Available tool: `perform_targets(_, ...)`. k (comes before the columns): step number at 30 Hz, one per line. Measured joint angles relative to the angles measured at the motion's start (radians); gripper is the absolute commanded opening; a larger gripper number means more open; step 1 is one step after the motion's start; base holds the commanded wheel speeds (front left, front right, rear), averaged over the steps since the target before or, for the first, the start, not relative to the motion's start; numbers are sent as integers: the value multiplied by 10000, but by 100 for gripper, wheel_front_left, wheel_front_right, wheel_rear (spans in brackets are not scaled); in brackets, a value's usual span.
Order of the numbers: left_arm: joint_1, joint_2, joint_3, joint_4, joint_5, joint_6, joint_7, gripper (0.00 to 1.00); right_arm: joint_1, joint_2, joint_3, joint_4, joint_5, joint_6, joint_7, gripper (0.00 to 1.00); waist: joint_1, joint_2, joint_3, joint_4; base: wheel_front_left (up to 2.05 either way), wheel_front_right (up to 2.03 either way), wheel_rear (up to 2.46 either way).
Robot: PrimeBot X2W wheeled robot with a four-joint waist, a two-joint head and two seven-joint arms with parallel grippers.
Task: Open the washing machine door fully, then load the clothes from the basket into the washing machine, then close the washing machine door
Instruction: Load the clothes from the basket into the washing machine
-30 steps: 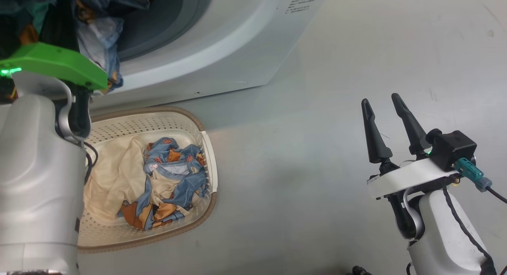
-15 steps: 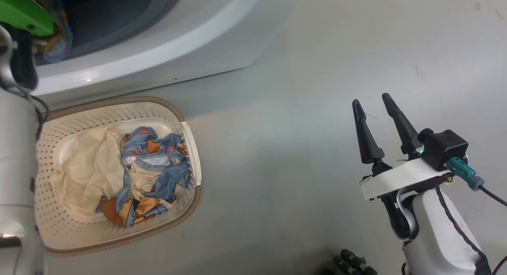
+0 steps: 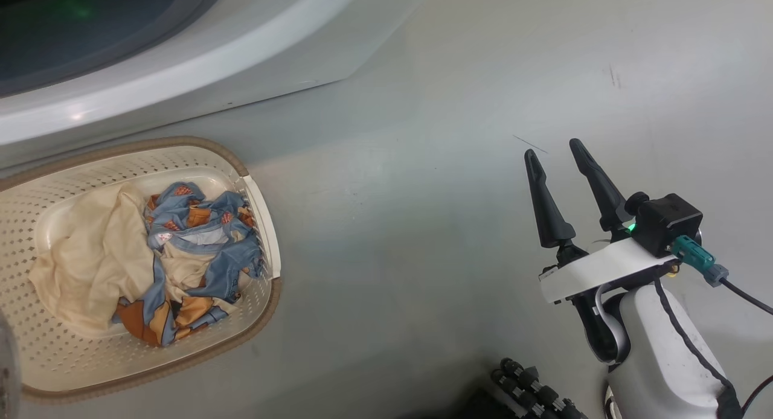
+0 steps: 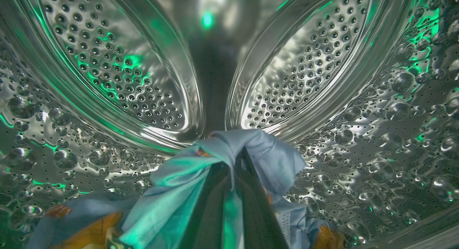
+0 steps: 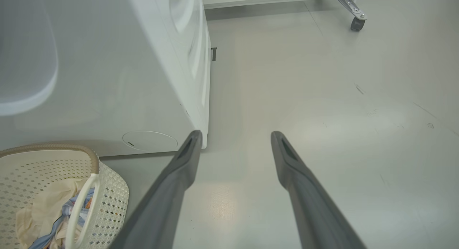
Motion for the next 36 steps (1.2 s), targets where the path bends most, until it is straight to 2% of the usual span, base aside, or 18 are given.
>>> perform_targets(5, -387, 290, 117, 217, 90, 8, -324, 0, -6, 13, -13, 0, 2, 0, 0, 100, 0, 0, 296, -204, 0, 0, 0)
perform_targets(14, -1069, 351, 483, 299, 92, 199, -1402, 0, -143, 44, -56, -10, 140, 0, 0, 100, 0, 0, 644, -385, 0, 0, 0)
perform_targets(26, -1364, 617, 359, 1350, 608, 621, -1528, 0, -212, 48, 56, 10, 378, 0, 0, 100, 0, 0, 706, -475, 0, 0, 0)
perform_targets(27, -1364, 627, 303, 1496, 631, 627, -1524, 4, -212, 48, 56, 21, 408, 0, 0, 100, 0, 0, 696, -477, 0, 0, 0)
perform_targets(29, -1360, 663, 268, 1745, 732, 711, -1484, 24, -212, 48, 79, 50, 430, 0, 0, 100, 0, 0, 665, -483, 0, 0, 0)
perform_targets(30, -1349, 675, 247, 1870, 757, 713, -1482, 38, -212, 48, 96, 69, 437, 0, 0, 100, 0, 0, 636, -485, 0, 0, 0)
perform_targets(31, -1345, 679, 205, 1975, 784, 719, -1392, 49, -212, 48, 102, 86, 437, 0, 0, 100, 0, 0, 603, -487, 0, 0, 0)
perform_targets(32, -1345, 683, 165, 2100, 792, 723, -1306, 69, -212, 48, 102, 96, 437, 0, 0, 100, 0, 0, 570, -489, 0, 0, 0)
perform_targets(33, -1344, 677, 119, 2199, 794, 723, -1260, 100, -212, 48, 102, 109, 437, 0, 0, 100, 0, 0, 537, -489, 0, 0, 0)
perform_targets(36, -1328, 619, -27, 2502, 838, 802, -1068, 100, -211, 48, 88, 150, 437, 0, 0, 100, 0, 0, 430, -481, 0, 0, 0)
